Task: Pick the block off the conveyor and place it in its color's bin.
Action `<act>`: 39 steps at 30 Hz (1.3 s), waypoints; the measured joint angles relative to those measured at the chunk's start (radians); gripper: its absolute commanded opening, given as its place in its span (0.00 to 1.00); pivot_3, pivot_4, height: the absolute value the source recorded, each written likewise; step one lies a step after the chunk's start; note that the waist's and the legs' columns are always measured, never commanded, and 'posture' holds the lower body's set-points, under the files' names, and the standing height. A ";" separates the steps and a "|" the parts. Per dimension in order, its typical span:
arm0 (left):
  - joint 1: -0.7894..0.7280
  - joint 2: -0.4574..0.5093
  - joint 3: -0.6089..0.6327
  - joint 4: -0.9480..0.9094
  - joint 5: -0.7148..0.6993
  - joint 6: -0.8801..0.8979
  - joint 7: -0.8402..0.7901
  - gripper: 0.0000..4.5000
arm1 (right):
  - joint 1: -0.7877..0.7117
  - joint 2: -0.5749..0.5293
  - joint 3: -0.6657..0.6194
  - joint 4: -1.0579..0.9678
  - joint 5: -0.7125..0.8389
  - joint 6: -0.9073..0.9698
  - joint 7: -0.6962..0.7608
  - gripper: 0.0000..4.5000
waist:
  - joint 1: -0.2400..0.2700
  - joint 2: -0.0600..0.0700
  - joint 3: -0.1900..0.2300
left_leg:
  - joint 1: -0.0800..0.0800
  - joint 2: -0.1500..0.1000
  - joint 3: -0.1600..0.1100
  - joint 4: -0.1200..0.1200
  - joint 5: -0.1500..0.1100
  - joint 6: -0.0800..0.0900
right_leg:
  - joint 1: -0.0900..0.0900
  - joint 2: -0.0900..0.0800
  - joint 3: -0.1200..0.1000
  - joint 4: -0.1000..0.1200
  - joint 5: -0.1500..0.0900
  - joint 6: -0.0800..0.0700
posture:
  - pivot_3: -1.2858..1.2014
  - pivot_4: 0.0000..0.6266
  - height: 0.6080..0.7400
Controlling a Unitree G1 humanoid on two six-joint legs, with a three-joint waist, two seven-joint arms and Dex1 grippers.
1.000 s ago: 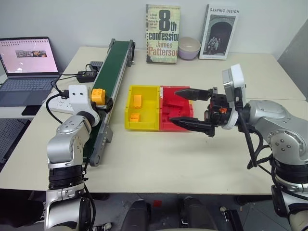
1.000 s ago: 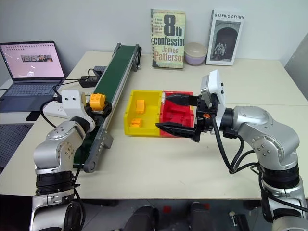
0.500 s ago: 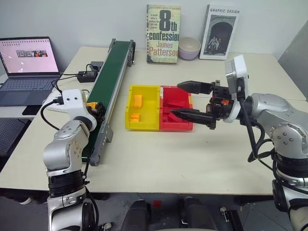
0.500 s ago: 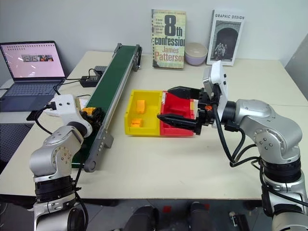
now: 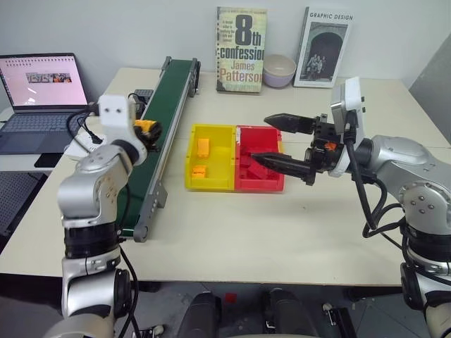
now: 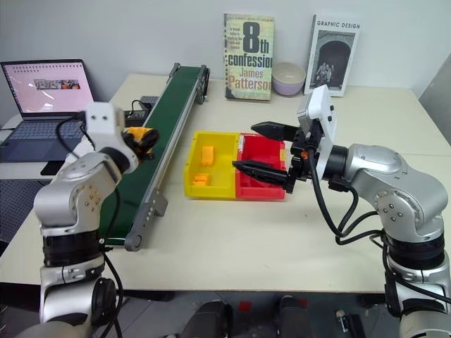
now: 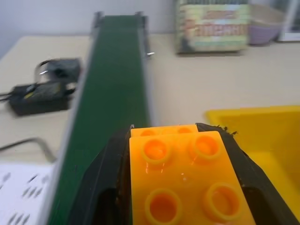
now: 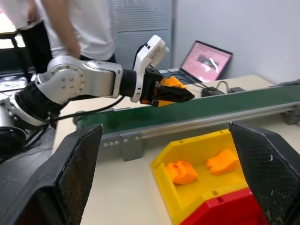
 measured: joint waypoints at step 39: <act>0.100 0.410 -0.084 0.073 0.045 -0.193 -0.744 0.99 | 0.105 -0.126 0.048 0.041 -0.161 -0.076 0.059 1.00 | -0.011 0.001 0.000 | -0.001 0.002 -0.001 -0.001 0.000 0.000 | -0.001 0.001 0.000 0.001 -0.001 0.000 | 0.52 0.24 1.00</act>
